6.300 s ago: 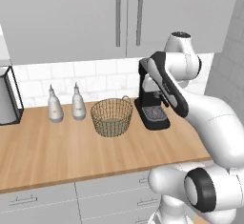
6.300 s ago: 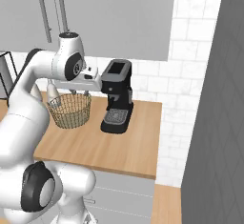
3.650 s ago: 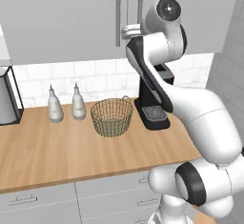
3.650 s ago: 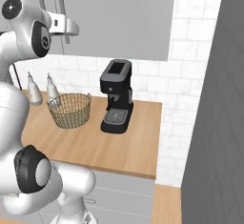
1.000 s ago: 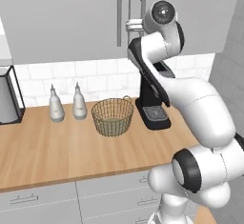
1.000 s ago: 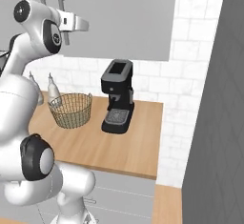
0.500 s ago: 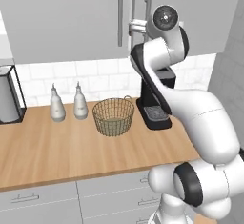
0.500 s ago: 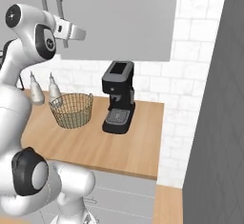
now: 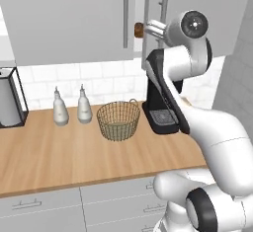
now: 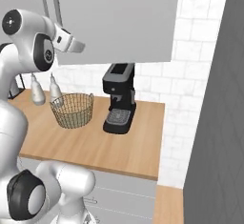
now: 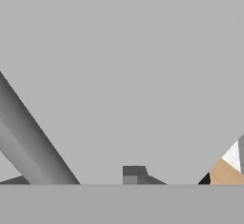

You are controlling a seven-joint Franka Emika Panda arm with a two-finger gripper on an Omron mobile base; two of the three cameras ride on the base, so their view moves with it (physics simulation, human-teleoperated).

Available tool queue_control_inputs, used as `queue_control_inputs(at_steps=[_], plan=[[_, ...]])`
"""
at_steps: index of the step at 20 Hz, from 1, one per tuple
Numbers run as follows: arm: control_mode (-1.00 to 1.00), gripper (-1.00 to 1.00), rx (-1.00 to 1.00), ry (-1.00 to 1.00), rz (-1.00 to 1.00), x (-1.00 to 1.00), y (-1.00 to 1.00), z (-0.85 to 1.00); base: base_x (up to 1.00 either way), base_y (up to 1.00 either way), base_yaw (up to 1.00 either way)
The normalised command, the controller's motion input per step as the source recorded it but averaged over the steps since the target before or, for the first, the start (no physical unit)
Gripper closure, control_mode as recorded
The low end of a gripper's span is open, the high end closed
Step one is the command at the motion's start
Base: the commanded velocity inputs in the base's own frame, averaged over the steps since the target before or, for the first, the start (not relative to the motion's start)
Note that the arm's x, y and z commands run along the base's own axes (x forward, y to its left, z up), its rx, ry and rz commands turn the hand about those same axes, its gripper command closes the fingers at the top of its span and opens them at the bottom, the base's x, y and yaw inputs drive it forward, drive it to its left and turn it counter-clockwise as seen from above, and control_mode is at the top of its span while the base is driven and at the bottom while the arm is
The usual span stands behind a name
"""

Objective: Open the cabinet, pick up the bread from the cabinet and place it in the basket. Then move the basket to the dining counter.

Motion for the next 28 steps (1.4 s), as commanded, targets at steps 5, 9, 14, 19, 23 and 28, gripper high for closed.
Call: queue_control_inputs(at_steps=[5,9,14,19,23,28], plan=[[-1.00,1.00,0.23,-0.14,0.00,-0.60,-1.00,0.00,0.00,0.00,0.00],[-1.00,1.00,0.24,-0.05,0.00,-0.49,-1.00,0.00,0.00,0.00,0.00],[-1.00,1.00,0.23,0.00,0.00,-0.32,-1.00,0.00,0.00,0.00,0.00],[-1.00,1.00,0.23,0.00,0.00,-0.44,-1.00,0.00,0.00,0.00,0.00],[-1.00,1.00,0.16,-0.07,0.00,-0.47,-1.00,0.06,0.00,0.00,0.00],[-1.00,1.00,0.07,-0.02,0.00,-0.40,-1.00,0.01,0.00,0.00,0.00]])
